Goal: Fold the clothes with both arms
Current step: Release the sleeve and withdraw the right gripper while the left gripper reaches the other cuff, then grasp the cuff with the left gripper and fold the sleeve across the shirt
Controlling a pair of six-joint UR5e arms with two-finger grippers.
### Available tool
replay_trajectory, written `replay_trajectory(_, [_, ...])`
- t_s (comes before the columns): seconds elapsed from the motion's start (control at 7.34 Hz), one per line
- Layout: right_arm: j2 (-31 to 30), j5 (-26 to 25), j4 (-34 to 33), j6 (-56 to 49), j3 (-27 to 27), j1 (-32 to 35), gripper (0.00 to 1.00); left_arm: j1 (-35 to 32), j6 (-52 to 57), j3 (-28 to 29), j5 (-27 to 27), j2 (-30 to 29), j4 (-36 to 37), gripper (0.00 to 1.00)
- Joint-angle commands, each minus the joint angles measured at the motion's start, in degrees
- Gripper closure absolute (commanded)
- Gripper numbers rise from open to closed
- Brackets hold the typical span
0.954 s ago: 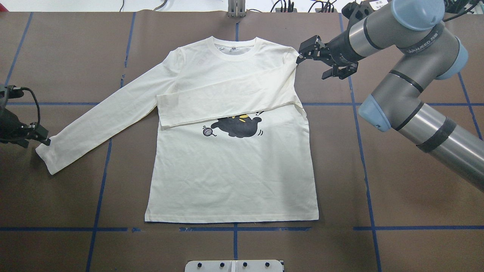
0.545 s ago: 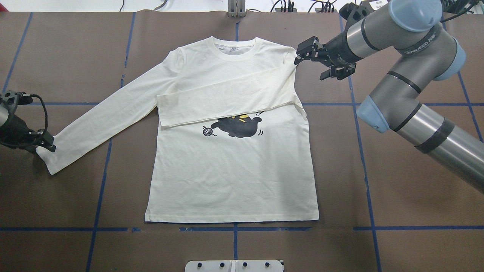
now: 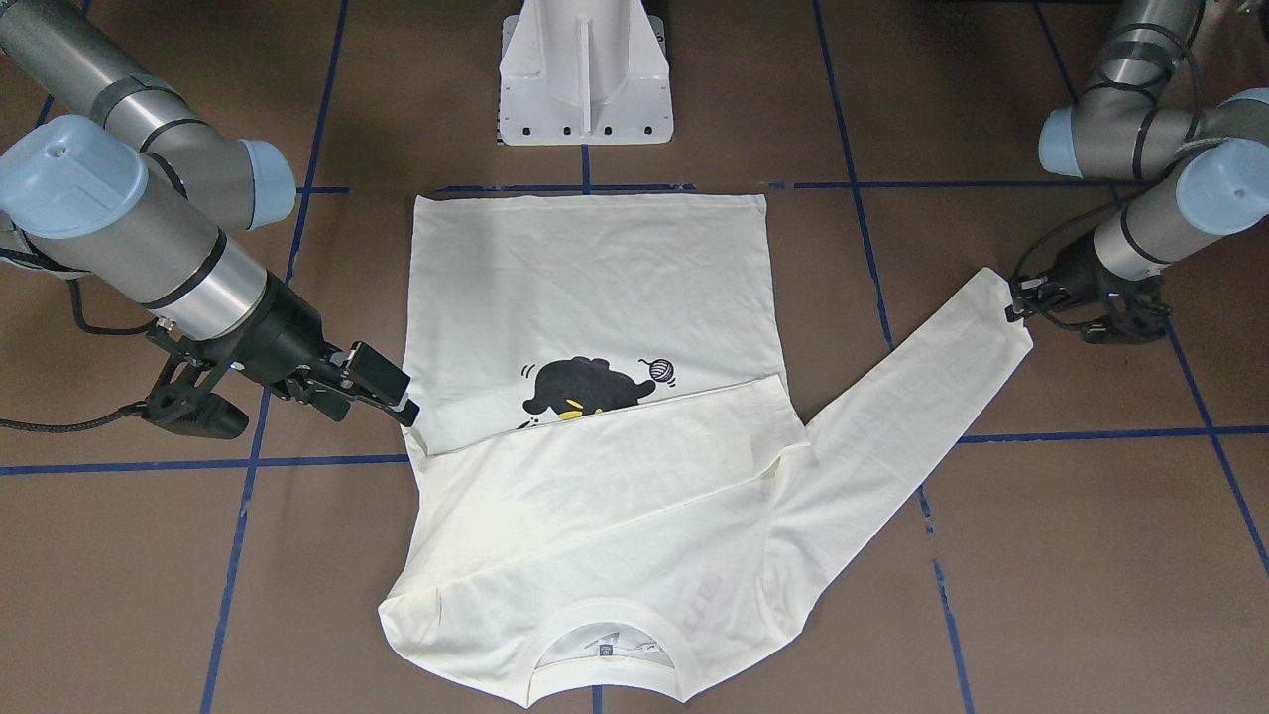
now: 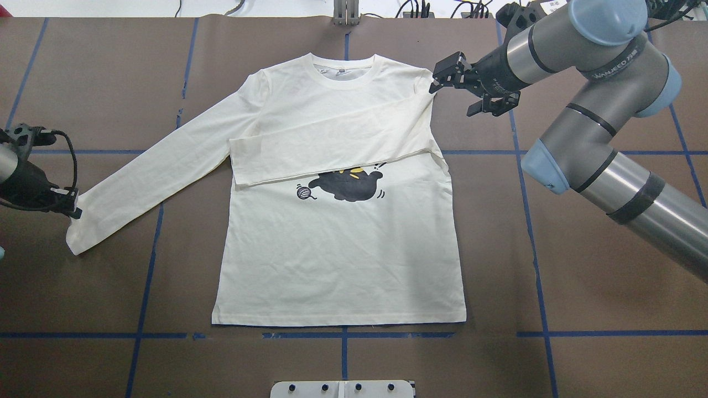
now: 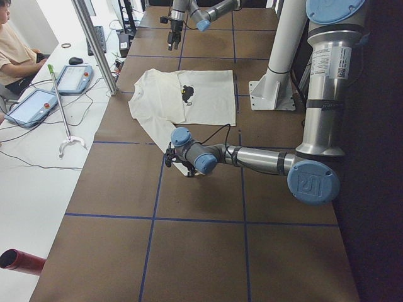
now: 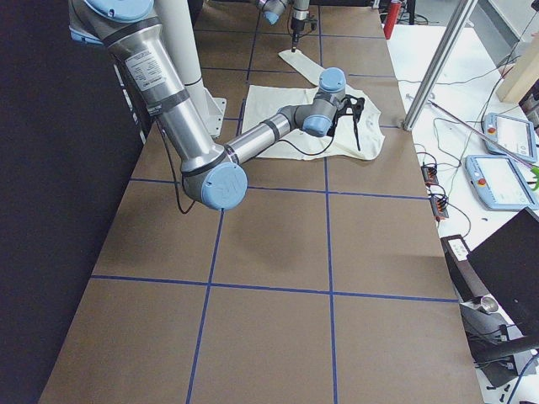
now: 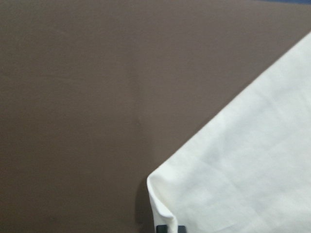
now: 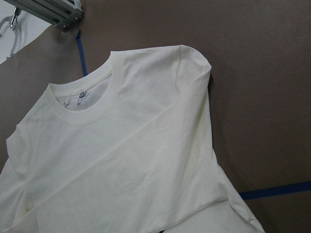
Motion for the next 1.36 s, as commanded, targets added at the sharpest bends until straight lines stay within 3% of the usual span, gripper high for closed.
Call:
replay_trajectory(0.0, [-0.40, -0.05, 0.07, 0.01, 0.06, 0.09, 0.00, 0.02, -0.73, -5.01, -1.79, -0.24, 1.78, 1.00])
replay_trajectory(0.14, [-1.01, 0.65, 0.07, -0.08, 1.10, 0.88, 0.00, 0.02, -8.39, -8.52, -4.33, -5.98, 5.61, 1.00])
replay_trajectory(0.41, [-7.32, 4.23, 0.16, -0.43, 6.63, 5.51, 0.00, 2.37, -22.55, -5.68, -3.92, -25.02, 11.87, 1.00])
replay_trajectory(0.54, [-10.30, 7.65, 0.51, -2.26, 8.13, 8.24, 0.00, 5.61, -28.89, -3.22, -0.26, -32.68, 11.28, 1.00])
replay_trajectory(0.82, [-17.16, 11.62, 0.51, -10.24, 12.25, 13.25, 0.00, 15.43, -40.15, 19.87, 13.68, -57.52, 8.23, 1.00])
replay_trajectory(0.95, [-17.80, 13.29, 0.51, -10.88, 12.54, 14.84, 0.00, 19.05, -42.29, 30.88, 20.10, -64.07, -0.51, 1.00])
replay_trajectory(1.09, [-17.98, 13.92, 0.60, -10.89, 12.80, 15.47, 0.00, 21.87, -43.09, 36.21, 27.65, -65.53, -7.64, 1.00])
replay_trajectory(1.23, [-18.42, 13.84, 0.60, -10.89, 12.98, 15.48, 0.00, 23.64, -43.27, 40.88, 33.29, -67.02, -12.85, 0.91])
